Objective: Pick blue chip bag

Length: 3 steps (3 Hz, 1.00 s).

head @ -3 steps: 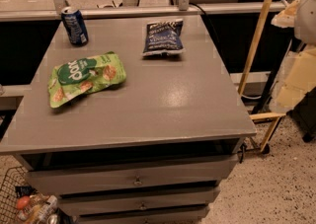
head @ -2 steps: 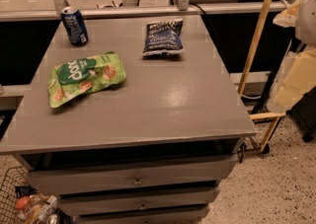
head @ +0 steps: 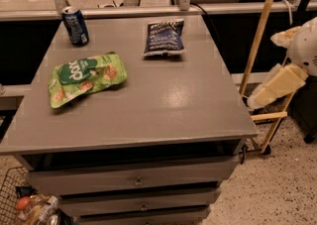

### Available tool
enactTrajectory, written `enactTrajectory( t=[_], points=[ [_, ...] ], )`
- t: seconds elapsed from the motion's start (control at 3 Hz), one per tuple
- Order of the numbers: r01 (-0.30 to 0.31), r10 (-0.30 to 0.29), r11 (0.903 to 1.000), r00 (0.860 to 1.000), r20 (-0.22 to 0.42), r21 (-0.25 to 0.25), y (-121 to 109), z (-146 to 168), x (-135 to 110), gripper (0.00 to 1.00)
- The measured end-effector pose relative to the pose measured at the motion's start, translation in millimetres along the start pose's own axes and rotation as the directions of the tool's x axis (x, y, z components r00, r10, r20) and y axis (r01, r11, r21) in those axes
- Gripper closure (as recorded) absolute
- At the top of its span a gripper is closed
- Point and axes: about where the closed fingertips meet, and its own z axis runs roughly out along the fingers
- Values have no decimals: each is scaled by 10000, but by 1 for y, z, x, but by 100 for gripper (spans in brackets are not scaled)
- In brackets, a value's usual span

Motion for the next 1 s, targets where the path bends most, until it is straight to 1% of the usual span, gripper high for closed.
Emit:
enactTrajectory(
  t=[0.33, 0.67, 1.0],
  points=[
    [-683, 565, 9963, 9784, 1989, 528, -54, 56, -22, 0],
    [-634, 527, 9968, 9791, 1963, 487, -53, 58, -24, 0],
    [-347, 250, 9984, 9792, 2015, 448, -69, 87, -47, 0]
  ],
)
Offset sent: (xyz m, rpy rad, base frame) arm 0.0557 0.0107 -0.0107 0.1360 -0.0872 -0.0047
